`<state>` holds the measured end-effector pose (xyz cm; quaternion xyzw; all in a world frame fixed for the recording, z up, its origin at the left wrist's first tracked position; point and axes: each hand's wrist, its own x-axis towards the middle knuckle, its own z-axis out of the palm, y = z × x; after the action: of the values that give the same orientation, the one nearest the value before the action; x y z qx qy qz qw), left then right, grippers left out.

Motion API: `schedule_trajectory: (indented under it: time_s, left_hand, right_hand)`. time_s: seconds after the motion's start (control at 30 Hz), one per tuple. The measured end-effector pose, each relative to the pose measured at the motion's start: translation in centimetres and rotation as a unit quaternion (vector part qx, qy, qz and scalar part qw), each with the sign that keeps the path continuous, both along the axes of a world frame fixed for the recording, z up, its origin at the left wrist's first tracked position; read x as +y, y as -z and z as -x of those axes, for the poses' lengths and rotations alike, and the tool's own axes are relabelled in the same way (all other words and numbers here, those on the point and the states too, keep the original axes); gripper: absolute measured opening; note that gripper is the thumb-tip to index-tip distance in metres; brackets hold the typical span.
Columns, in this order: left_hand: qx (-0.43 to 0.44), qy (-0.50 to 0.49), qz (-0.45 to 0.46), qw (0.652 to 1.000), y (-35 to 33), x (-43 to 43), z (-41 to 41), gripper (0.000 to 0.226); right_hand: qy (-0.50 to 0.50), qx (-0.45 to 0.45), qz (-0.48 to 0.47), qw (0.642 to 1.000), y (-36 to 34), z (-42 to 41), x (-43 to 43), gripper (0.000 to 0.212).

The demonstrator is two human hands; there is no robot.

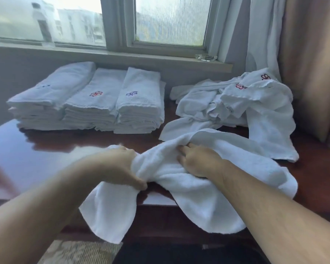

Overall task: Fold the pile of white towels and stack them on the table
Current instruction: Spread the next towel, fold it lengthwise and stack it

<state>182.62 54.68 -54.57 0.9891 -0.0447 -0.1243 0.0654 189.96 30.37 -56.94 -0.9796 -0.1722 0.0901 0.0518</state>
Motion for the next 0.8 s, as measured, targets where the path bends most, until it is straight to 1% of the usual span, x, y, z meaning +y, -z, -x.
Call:
schedule_trajectory:
  time_s: [0.03, 0.07, 0.1, 0.13, 0.17, 0.2, 0.23, 0.27, 0.3, 0.33, 0.37, 0.4, 0.43, 0.47, 0.53, 0.57, 0.6, 0.63, 0.67, 0.73, 0.77, 0.8]
  left_hand:
    - [-0.01, 0.026, 0.024, 0.999, 0.4, 0.6, 0.3, 0.064]
    - [-0.038, 0.049, 0.058, 0.996, 0.8, 1.2, 0.4, 0.05]
    - [-0.069, 0.056, 0.1, 0.991, 1.0, 1.6, 0.4, 0.035]
    - [-0.092, 0.044, 0.148, 0.984, 0.9, 2.0, 0.3, 0.023]
    - [-0.091, 0.019, 0.204, 0.974, 0.5, 2.4, 0.1, 0.017]
    - [-0.065, -0.013, 0.288, 0.955, 0.0, 2.8, -0.2, 0.019]
    - [-0.021, -0.048, 0.39, 0.92, -0.7, 3.2, -0.4, 0.025]
    - [0.036, -0.085, 0.483, 0.871, -1.5, 3.5, -0.7, 0.031]
    - [0.094, -0.122, 0.555, 0.818, -2.1, 3.8, -1.1, 0.038]
    - [0.133, -0.15, 0.598, 0.776, -2.7, 3.9, -1.5, 0.043]
    - [0.146, -0.165, 0.631, 0.744, -3.1, 4.1, -2.0, 0.045]
    - [0.131, -0.174, 0.664, 0.715, -3.3, 4.2, -2.5, 0.043]
    - [0.104, -0.179, 0.704, 0.68, -3.3, 4.2, -3.0, 0.039]
    - [0.093, -0.174, 0.752, 0.629, -3.0, 4.2, -3.3, 0.042]
    - [0.119, -0.144, 0.841, 0.507, -1.6, 4.5, -3.5, 0.071]
    - [0.134, -0.12, 0.862, 0.473, -0.6, 4.6, -3.4, 0.085]
    - [0.147, -0.094, 0.868, 0.466, 0.4, 4.7, -3.2, 0.094]
    - [0.156, -0.068, 0.863, 0.476, 1.3, 4.8, -2.9, 0.099]
    - [0.162, -0.04, 0.849, 0.501, 2.0, 4.9, -2.6, 0.102]
    - [0.18, 0.035, 0.798, 0.574, 3.3, 5.0, -1.5, 0.1]
    - [0.193, 0.082, 0.778, 0.592, 3.9, 5.1, -0.9, 0.097]
    - [0.2, 0.115, 0.765, 0.602, 4.3, 5.3, -0.3, 0.09]
  right_hand:
    - [0.0, -0.017, 0.008, 1.0, 0.1, 0.1, 0.3, 0.048]
    - [-0.008, -0.042, 0.001, 0.999, 0.1, 0.3, 0.7, 0.044]
    - [-0.023, -0.061, -0.03, 0.997, 0.1, 0.6, 1.1, 0.039]
    - [-0.041, -0.065, -0.086, 0.993, 0.1, 1.0, 1.3, 0.035]
    - [-0.054, -0.05, -0.15, 0.986, -0.2, 1.5, 1.5, 0.035]
    - [-0.063, -0.023, -0.202, 0.977, -0.5, 2.1, 1.8, 0.037]
    - [-0.071, 0.004, -0.238, 0.969, -0.7, 2.5, 2.0, 0.038]
    - [-0.077, 0.025, -0.258, 0.963, -0.8, 2.7, 2.1, 0.041]
    - [-0.082, 0.036, -0.273, 0.958, -1.0, 2.7, 2.1, 0.048]
    - [-0.085, 0.04, -0.292, 0.952, -1.1, 2.6, 2.2, 0.055]
    - [-0.085, 0.038, -0.318, 0.943, -1.2, 2.4, 2.2, 0.059]
    - [-0.082, 0.034, -0.345, 0.935, -1.4, 2.2, 2.2, 0.057]
    - [-0.075, 0.03, -0.365, 0.928, -1.4, 2.0, 2.2, 0.05]
    - [-0.067, 0.029, -0.373, 0.925, -1.4, 1.9, 2.2, 0.043]
    - [-0.073, 0.046, -0.375, 0.923, -1.3, 1.7, 2.3, 0.036]
    - [-0.076, 0.065, -0.371, 0.923, -1.0, 1.5, 2.3, 0.039]
    - [-0.08, 0.084, -0.358, 0.926, -0.8, 1.4, 2.4, 0.044]
    - [-0.083, 0.103, -0.339, 0.931, -0.5, 1.2, 2.4, 0.05]
    - [-0.089, 0.117, -0.303, 0.942, -0.1, 0.8, 2.5, 0.053]
    - [-0.106, 0.121, -0.198, 0.967, 0.8, 0.1, 2.7, 0.051]
    - [-0.099, 0.114, -0.159, 0.976, 1.1, -0.3, 2.7, 0.054]
    - [-0.084, 0.105, -0.139, 0.981, 1.4, -0.7, 2.8, 0.059]
